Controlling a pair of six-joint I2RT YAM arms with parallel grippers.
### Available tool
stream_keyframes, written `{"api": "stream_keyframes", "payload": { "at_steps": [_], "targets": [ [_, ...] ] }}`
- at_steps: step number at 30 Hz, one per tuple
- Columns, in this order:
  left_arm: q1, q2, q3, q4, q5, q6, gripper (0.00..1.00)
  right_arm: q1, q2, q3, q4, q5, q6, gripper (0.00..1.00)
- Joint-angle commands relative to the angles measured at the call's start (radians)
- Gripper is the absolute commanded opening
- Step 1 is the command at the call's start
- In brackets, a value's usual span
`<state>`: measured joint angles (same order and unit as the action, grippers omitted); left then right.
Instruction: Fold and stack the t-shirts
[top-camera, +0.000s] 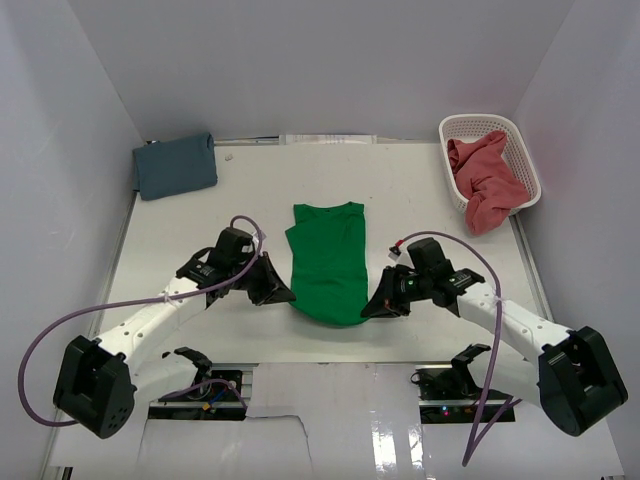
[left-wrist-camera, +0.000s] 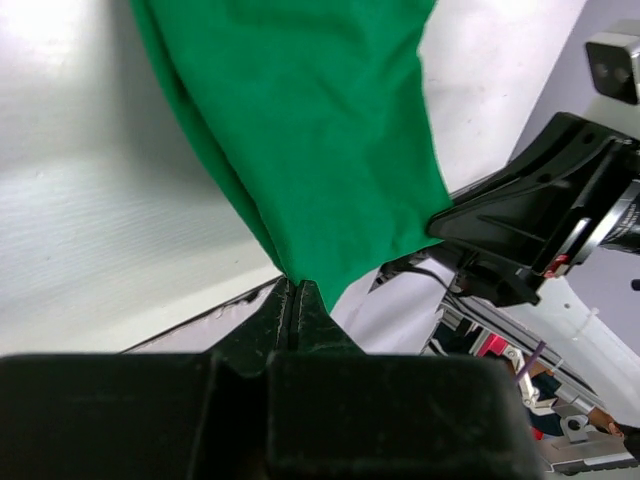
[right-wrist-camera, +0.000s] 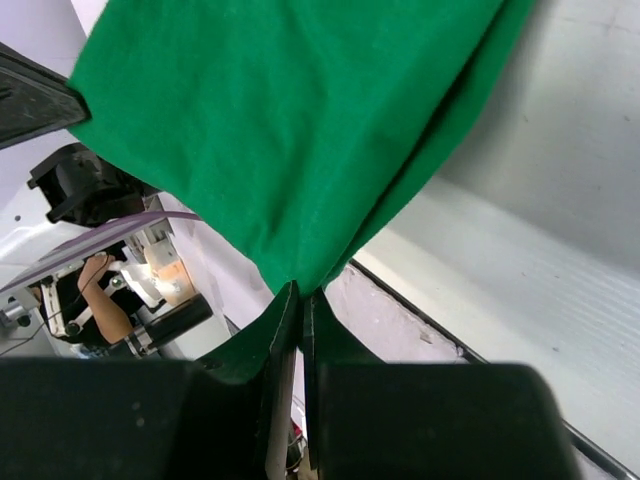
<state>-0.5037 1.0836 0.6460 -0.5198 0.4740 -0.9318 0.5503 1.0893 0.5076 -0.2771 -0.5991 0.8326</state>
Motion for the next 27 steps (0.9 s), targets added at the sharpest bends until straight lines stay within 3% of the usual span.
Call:
{"api": "stream_keyframes", "payload": {
  "at_steps": [1,10,16,27],
  "targets": [
    [0.002,0.022,0.084,-0.057,-0.023,0.017,0.00,0.000,0.014,0.083,-0.059,-0.011,-0.024,0.08],
    [0.086,0.076,0.204,-0.068,-0.025,0.070,0.00,-0.075,0.095,0.238,-0.082,-0.056,-0.094,0.08],
    [0.172,0.182,0.289,-0.026,-0.002,0.128,0.00,-0.139,0.210,0.413,-0.139,-0.067,-0.184,0.08],
    [0.212,0.386,0.544,-0.008,-0.003,0.172,0.00,-0.168,0.369,0.617,-0.159,-0.082,-0.217,0.08]
  ]
}}
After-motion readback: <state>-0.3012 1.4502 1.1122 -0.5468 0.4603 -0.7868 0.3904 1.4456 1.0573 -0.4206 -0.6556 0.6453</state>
